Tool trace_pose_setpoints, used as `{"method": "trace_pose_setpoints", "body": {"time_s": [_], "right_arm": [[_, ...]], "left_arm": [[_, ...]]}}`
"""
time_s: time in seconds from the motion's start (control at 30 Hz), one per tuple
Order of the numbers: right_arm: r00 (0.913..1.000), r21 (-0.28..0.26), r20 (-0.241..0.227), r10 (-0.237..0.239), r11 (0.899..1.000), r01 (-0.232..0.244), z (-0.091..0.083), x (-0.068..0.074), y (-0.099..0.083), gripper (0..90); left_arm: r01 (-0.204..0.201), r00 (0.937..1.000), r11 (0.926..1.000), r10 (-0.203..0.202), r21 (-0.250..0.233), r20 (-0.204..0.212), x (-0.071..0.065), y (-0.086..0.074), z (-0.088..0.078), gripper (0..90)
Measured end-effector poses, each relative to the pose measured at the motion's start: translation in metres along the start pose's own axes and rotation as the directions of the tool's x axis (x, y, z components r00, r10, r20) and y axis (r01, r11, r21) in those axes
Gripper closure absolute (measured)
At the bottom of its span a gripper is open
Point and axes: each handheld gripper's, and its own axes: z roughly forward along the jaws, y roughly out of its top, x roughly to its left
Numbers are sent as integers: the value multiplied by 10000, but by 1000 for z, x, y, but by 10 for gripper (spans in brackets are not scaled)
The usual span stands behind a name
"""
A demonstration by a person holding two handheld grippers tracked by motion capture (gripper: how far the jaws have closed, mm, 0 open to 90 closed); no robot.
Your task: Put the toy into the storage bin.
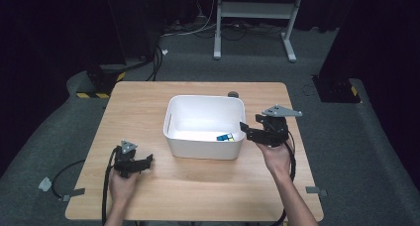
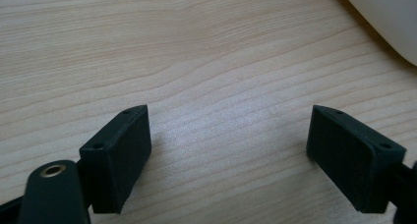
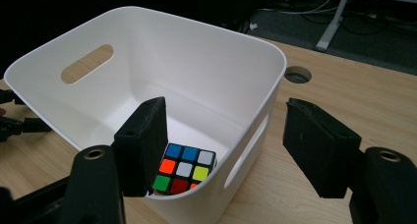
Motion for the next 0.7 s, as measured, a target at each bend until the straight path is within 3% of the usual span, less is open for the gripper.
{"method": "trace_pose_setpoints", "body": {"time_s": [0.7], "right_arm": [[9996, -298, 206, 199, 9994, -193, -19, -11, -4, 340]], "left_arm": [[5, 10000, 10000, -5, 0, 2, 0, 0, 0, 171]]}}
